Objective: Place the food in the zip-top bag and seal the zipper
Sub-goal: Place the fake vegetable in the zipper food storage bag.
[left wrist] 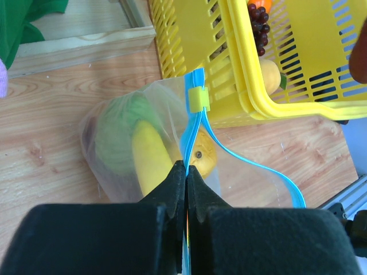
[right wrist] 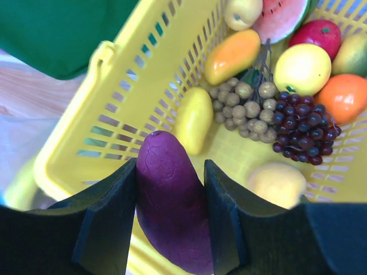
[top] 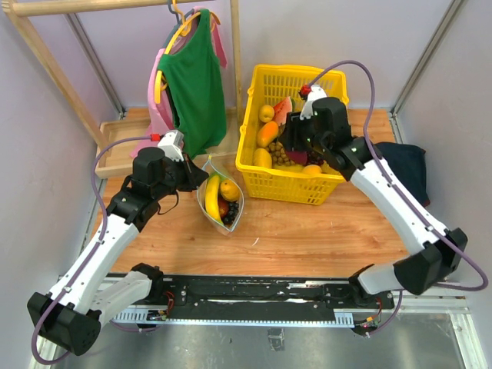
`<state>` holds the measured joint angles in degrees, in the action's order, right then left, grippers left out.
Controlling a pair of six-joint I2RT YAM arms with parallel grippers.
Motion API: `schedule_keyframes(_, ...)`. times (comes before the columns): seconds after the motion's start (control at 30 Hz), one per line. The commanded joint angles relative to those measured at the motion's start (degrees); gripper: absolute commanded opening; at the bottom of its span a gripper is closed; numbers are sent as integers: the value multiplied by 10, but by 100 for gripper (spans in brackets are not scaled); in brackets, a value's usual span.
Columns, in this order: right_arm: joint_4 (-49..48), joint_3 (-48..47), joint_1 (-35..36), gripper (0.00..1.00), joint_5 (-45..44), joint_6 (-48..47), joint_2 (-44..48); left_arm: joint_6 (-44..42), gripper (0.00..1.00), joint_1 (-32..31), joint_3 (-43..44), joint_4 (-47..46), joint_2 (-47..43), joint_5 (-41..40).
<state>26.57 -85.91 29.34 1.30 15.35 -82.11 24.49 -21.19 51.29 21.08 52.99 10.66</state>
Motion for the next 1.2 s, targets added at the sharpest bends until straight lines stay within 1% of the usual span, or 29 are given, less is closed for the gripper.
schedule_keyframes(0.0,-83,35,32,26,-55,47,61,1,1,-1,-4,-29,-5,6)
schedule_keyframes(0.17,-144,82,83,26,-80,70,110,1,0,-1,-4,-30,-5,7)
schedule_keyframes(0.33,-222,120,146,26,-80,89,133,2,0,-1,-5,-29,-4,6)
schedule_keyframes(0.47,-256,134,193,26,-76,90,132,3,1,-1,-5,-29,-5,5)
schedule_keyframes(0.63,-343,182,244,26,-72,113,132,3,0,-1,-5,-30,-5,6)
schedule_keyframes(0.8,-421,208,289,26,-70,131,117,2,0,-1,-5,-30,-5,7)
schedule_keyframes(0.93,-457,217,313,27,-66,131,95,3,1,-1,-5,-30,-6,7)
schedule_keyframes(1.17,-488,244,321,28,-57,172,66,2,1,-1,-6,-30,-8,7)
